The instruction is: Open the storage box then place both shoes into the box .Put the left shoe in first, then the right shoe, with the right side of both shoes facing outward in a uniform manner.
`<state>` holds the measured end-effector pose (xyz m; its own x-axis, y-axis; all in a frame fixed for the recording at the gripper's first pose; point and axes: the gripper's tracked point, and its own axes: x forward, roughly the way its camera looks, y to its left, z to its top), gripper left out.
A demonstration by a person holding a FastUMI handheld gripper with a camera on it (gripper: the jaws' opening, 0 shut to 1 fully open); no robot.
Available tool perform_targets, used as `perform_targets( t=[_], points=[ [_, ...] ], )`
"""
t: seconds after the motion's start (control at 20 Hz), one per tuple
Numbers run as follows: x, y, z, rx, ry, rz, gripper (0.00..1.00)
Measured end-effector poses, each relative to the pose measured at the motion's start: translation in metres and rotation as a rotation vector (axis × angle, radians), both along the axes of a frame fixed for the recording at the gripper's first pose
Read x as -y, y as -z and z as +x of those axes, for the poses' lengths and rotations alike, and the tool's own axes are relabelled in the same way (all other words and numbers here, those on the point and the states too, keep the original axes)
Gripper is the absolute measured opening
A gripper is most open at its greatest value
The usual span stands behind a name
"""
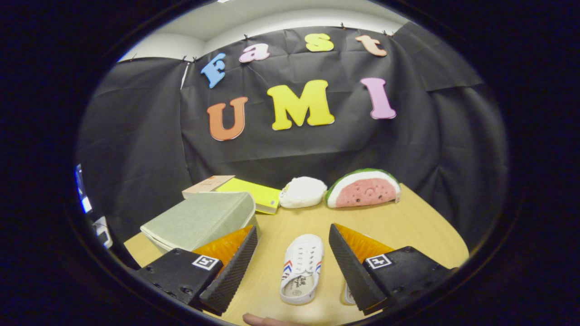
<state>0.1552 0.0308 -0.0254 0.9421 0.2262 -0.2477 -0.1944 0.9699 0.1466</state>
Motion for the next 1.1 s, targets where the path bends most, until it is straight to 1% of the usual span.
perform_targets(
  t=[0.15, 0.25, 0.3, 0.35, 0.45, 0.55, 0.65, 0.7, 0.8, 0.95, 1.0, 1.05, 1.1],
  points=[
    [-0.026, 0.002, 0.033, -0.083, -0.107, 0.09, 1.0],
    [-0.054, -0.006, 0.047, -0.115, -0.231, 0.212, 1.0],
    [-0.067, -0.009, 0.053, -0.152, -0.29, 0.278, 1.0],
    [-0.077, -0.01, 0.06, -0.187, -0.336, 0.348, 1.0],
    [-0.09, -0.007, 0.074, -0.273, -0.414, 0.443, 0.99],
    [-0.103, 0.006, 0.088, -0.361, -0.47, 0.487, 0.99],
    [-0.115, 0.013, 0.091, -0.416, -0.556, 0.528, 0.99],
    [-0.12, 0.018, 0.093, -0.441, -0.587, 0.557, 0.99],
    [-0.122, 0.03, 0.098, -0.505, -0.606, 0.606, 0.99],
    [-0.131, 0.032, 0.097, -0.594, -0.667, 0.738, 0.98],
    [-0.132, 0.029, 0.096, -0.613, -0.687, 0.769, 0.92],
    [-0.132, 0.027, 0.094, -0.62, -0.689, 0.787, 0.86],
    [-0.133, 0.027, 0.094, -0.623, -0.688, 0.787, 0.83]
  ],
)
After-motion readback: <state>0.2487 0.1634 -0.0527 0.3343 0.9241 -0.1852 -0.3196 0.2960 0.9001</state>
